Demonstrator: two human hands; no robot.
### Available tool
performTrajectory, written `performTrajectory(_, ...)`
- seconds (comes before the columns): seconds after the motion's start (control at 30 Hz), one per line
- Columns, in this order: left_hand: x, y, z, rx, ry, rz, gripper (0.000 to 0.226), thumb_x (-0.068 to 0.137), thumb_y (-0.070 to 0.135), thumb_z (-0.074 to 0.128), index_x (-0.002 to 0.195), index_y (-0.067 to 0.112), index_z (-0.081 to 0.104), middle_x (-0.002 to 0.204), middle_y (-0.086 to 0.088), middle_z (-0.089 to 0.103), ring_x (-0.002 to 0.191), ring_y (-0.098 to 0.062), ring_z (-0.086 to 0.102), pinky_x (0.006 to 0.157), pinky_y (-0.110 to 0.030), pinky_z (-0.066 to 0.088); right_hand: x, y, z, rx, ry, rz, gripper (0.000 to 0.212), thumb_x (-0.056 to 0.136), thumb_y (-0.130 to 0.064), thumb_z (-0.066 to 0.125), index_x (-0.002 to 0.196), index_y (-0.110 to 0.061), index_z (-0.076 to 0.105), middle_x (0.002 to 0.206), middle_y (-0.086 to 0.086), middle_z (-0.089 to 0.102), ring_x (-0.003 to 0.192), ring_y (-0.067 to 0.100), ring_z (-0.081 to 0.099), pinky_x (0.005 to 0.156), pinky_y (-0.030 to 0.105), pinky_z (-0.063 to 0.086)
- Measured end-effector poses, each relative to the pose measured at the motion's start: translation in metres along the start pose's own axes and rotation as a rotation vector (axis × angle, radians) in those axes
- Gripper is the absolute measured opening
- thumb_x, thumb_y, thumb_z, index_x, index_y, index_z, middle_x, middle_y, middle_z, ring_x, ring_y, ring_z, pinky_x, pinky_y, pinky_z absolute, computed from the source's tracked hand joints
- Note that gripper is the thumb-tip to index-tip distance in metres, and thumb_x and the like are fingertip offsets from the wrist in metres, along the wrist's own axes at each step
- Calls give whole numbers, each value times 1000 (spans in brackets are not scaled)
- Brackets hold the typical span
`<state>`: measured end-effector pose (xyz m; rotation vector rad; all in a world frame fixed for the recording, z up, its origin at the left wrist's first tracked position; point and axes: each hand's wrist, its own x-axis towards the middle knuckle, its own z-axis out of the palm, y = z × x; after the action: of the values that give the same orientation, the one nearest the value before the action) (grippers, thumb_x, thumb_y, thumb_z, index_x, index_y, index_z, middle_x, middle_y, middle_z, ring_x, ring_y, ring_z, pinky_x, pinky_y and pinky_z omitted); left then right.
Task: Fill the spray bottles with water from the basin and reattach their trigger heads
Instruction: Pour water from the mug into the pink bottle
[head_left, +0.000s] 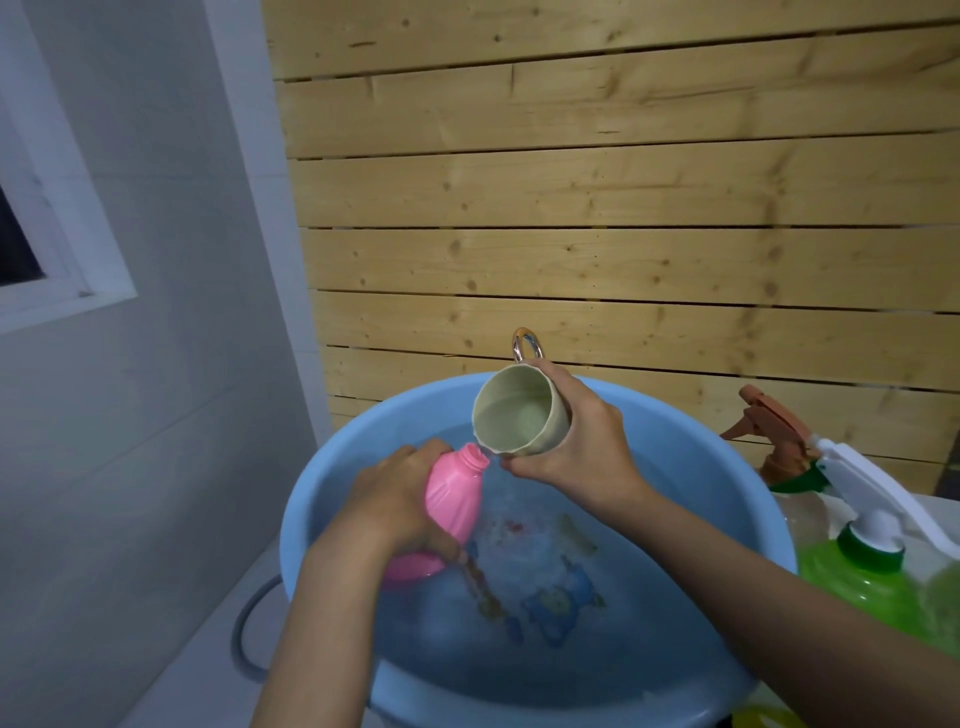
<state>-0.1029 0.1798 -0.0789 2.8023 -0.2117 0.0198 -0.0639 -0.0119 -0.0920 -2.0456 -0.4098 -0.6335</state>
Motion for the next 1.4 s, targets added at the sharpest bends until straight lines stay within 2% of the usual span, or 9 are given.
performTrajectory(0.2,-1,0,0,22,-8,-7,86,55,37,88,127,34,41,119,7,52,108,-21,52,79,-26,39,0,3,1,-6,-7,-13,89,46,-21,88,128,-32,54,113,-10,62,105,20,56,90,39,48)
performTrajectory(0.43,0,1,-1,37,-21,-15,88,56,38,87,129,34,39,121,6,52,112,-21,51,85,-27,40,1,5,2,3,1,-33,91,46,-19,86,129,-35,52,119,-12,60,111,19,54,91,40,48)
performTrajectory(1.07,-1,1,0,20,-62,-33,89,55,39,88,130,35,39,119,6,52,109,-22,51,84,-28,42,3,7,0,-84,29,-125,95,46,-19,89,131,-33,51,123,-15,57,114,15,51,90,25,41)
performTrajectory(1.27,-1,1,-1,28,-61,-34,85,56,38,88,127,34,41,119,6,53,108,-21,51,79,-26,38,2,7,-1,-122,17,-162,94,47,-20,88,132,-33,50,127,-15,55,118,17,49,93,35,45)
performTrajectory(1.4,-2,1,-1,13,-75,-36,84,55,38,88,125,35,42,117,6,53,108,-21,51,81,-28,41,2,7,-1,-148,-1,-162,94,47,-20,86,133,-34,49,128,-16,54,120,15,47,94,32,42)
